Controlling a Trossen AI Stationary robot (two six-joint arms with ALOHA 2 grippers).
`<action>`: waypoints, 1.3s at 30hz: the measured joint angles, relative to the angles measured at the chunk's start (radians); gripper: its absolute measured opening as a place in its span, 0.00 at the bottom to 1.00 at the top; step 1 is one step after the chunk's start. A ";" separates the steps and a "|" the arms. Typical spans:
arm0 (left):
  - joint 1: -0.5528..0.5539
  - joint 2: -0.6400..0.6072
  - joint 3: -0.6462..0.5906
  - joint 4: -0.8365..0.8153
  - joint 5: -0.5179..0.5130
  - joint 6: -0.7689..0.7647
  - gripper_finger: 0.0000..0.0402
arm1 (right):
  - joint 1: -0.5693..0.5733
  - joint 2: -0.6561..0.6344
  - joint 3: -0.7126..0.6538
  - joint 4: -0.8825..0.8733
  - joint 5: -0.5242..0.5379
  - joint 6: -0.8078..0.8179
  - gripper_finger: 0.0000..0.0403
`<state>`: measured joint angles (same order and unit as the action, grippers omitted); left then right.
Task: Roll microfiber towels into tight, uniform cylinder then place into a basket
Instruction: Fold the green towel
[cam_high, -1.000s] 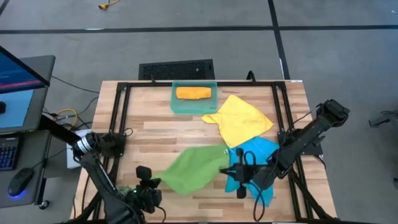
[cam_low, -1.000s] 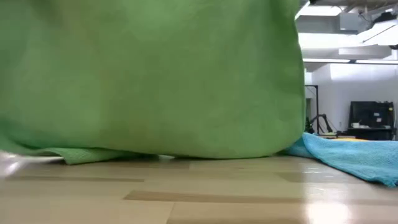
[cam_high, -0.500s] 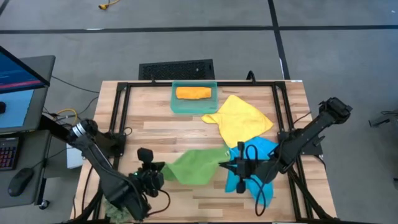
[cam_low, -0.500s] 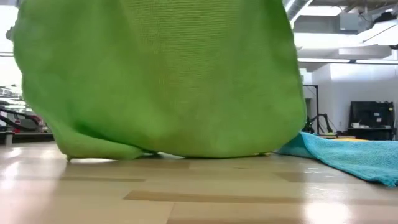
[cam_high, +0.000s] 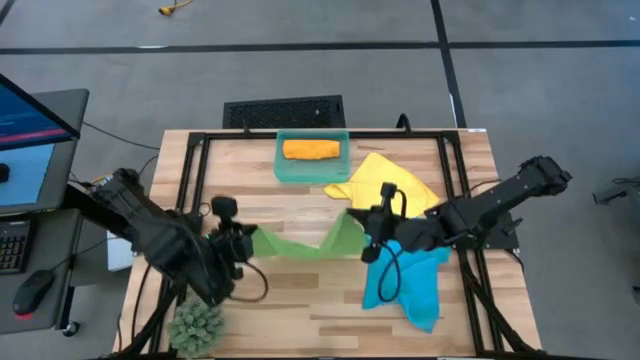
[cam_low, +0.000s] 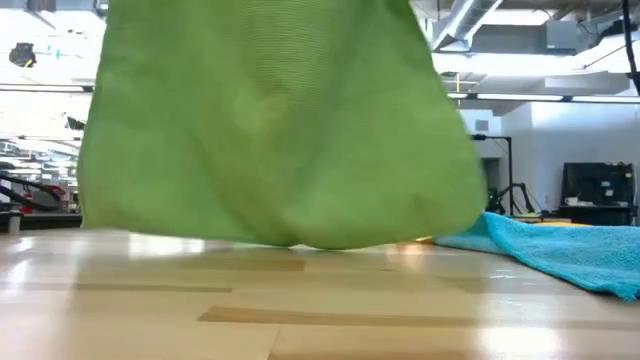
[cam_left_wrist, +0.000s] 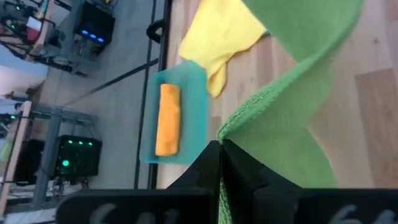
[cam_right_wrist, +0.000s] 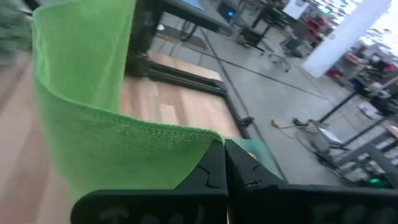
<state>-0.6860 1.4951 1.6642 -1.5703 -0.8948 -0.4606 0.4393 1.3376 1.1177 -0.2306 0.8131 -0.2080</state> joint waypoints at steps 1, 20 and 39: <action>0.018 -0.024 0.000 -0.001 -0.001 0.018 0.00 | -0.012 0.000 0.003 -0.001 -0.001 -0.010 0.01; 0.305 -0.190 -0.092 0.022 0.466 0.067 0.00 | -0.047 0.064 0.065 -0.141 -0.154 0.197 0.00; -0.033 -0.185 -0.629 0.734 0.732 -0.316 0.00 | 0.247 0.395 0.065 -0.165 -0.258 0.683 0.01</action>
<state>-0.7194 1.3098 1.0354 -0.8366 -0.1631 -0.7762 0.6866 1.7330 1.1824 -0.3956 0.5549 0.4755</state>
